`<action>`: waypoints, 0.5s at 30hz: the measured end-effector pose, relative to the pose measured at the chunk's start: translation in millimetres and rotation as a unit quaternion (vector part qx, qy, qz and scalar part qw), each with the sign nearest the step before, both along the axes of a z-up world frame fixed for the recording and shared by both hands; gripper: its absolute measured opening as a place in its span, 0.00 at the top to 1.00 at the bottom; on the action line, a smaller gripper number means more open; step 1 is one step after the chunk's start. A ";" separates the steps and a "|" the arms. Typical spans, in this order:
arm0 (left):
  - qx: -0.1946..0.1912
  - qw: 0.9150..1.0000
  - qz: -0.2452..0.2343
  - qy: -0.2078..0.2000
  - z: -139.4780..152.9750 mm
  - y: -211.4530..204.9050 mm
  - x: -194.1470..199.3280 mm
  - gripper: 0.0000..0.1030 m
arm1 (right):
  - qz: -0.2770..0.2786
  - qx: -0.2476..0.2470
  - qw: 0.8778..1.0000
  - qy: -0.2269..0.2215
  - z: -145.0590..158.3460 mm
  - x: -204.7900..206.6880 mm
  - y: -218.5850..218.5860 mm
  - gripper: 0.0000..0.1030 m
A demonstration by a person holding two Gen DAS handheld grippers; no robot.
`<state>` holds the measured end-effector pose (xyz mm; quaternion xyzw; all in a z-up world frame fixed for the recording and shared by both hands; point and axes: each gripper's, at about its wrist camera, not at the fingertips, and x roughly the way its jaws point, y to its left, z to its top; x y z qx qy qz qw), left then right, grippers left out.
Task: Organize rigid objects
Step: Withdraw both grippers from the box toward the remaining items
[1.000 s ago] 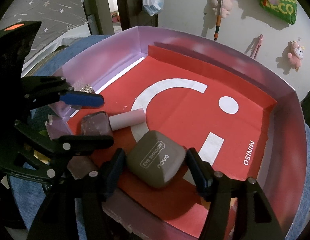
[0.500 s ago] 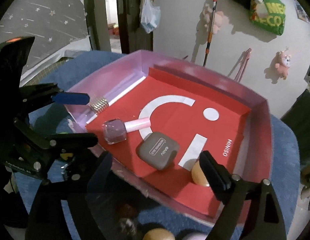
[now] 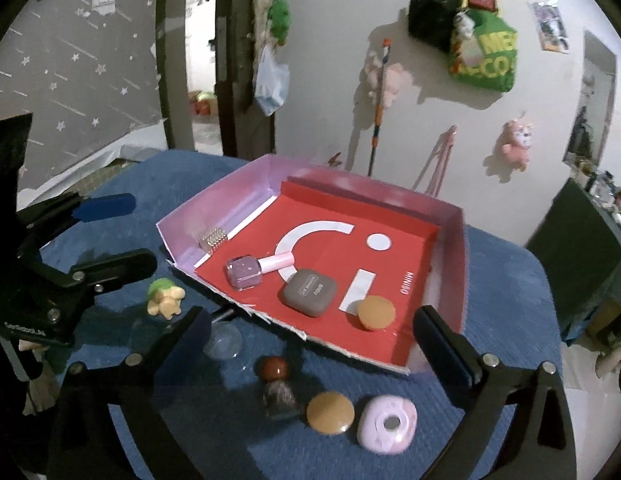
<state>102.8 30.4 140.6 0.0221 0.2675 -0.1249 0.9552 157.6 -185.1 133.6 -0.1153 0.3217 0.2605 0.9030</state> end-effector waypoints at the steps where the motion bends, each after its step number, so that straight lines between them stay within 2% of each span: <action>1: -0.003 1.000 0.000 -0.006 0.5 -1.2 -6.2 0.09 | -0.003 0.004 1.000 -0.006 2.3 -6.9 -2.5 0.00; 5: -0.004 1.000 0.008 -0.022 -1.1 -7.4 -28.0 0.09 | -0.021 0.017 0.999 -0.027 7.2 -34.0 -12.5 0.00; 9: -0.022 0.999 0.016 -0.018 -9.3 -11.4 -45.7 0.09 | -0.045 0.026 0.998 -0.040 4.0 -59.8 -20.7 0.00; 15: -0.016 0.998 0.046 -0.040 -24.9 -17.9 -71.4 0.09 | -0.083 0.047 0.994 -0.060 -7.1 -90.5 -33.2 0.00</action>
